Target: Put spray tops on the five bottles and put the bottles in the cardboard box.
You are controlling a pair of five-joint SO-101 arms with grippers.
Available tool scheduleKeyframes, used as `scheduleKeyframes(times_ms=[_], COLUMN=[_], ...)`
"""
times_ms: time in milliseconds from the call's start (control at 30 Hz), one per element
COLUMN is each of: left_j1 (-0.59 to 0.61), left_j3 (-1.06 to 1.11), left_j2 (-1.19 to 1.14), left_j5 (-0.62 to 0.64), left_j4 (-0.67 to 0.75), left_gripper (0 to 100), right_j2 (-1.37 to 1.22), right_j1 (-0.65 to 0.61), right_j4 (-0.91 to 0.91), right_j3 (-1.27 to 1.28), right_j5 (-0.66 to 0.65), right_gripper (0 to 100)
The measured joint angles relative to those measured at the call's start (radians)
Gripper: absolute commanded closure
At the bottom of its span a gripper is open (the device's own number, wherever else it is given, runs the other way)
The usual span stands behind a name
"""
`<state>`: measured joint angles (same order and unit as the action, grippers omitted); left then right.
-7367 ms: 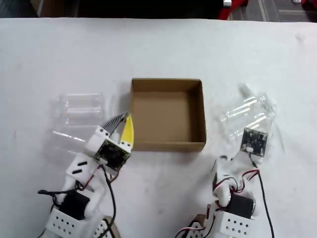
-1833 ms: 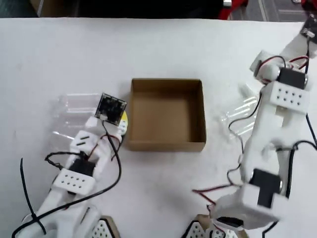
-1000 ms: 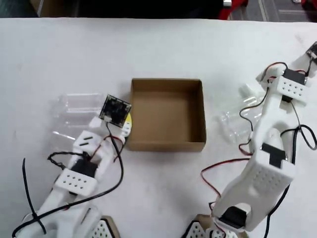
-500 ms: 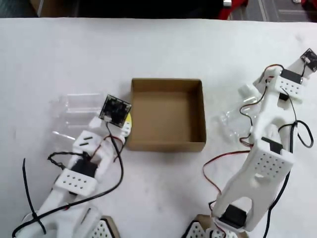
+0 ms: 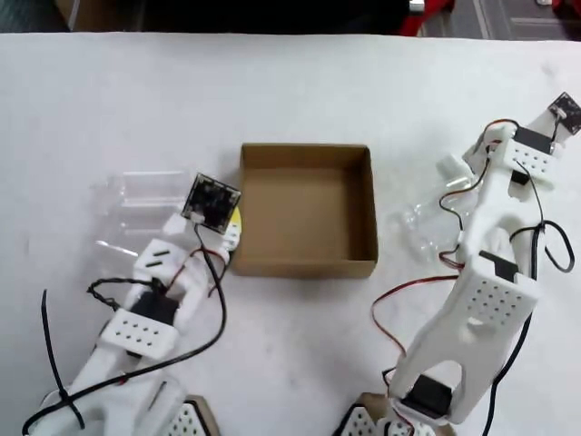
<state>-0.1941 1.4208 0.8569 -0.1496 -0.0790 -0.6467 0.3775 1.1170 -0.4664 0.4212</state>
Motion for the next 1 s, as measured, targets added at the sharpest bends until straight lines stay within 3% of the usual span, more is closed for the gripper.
scheduleKeyframes(times_ms=[400,633,1000], left_j1=[0.0,0.0,0.0], left_j3=[0.0,0.0,0.0], left_j2=[0.0,0.0,0.0], left_j5=[0.0,0.0,0.0], left_j4=[0.0,0.0,0.0], left_gripper=[98,98,98], right_j2=[-0.138,-0.161,-0.161], right_j1=[0.0,0.0,0.0], right_j4=[0.002,0.104,0.313], right_j3=[-0.11,-0.239,-0.509], right_j5=[0.0,0.0,0.0], right_gripper=[88.4,97.4,97.9])
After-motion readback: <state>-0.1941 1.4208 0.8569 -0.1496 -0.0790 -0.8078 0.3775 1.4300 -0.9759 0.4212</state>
